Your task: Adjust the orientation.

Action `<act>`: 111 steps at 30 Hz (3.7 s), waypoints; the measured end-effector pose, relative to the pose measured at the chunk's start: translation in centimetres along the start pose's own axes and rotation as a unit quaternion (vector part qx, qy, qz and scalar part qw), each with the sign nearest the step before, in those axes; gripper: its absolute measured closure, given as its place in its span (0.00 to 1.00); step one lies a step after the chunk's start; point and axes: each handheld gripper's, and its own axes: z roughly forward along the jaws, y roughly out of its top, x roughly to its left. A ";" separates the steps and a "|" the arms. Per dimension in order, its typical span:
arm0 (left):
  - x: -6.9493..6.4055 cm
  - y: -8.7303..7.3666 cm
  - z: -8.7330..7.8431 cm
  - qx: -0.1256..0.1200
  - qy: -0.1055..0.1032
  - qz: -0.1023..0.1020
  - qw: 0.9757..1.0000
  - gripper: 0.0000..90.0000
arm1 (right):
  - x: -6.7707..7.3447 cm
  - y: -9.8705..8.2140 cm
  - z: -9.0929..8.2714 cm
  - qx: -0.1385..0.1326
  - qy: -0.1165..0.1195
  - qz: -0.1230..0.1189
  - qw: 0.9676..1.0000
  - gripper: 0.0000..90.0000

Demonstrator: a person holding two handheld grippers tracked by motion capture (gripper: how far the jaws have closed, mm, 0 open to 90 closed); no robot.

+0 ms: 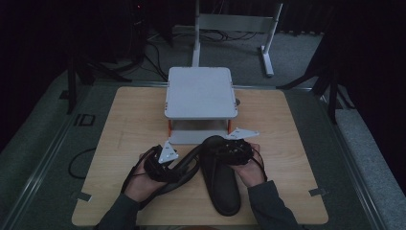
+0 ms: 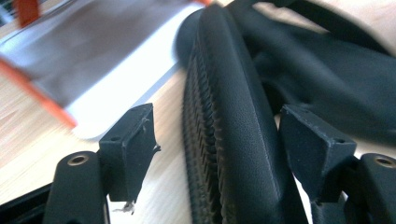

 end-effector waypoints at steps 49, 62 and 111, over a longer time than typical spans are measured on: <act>6.1 -9.8 -4.9 -0.017 0.100 -0.170 0.980 0.53 | -2.2 -4.7 -0.7 0.057 -0.024 0.073 0.995 0.70; 5.6 -9.4 -4.9 -0.029 0.089 -0.160 0.983 0.51 | -0.3 -3.4 0.9 0.043 -0.019 0.077 0.996 0.87; 6.3 -6.5 -8.2 -0.053 0.136 -0.158 0.977 0.88 | -0.7 -4.3 -0.1 0.039 -0.049 0.080 0.995 0.57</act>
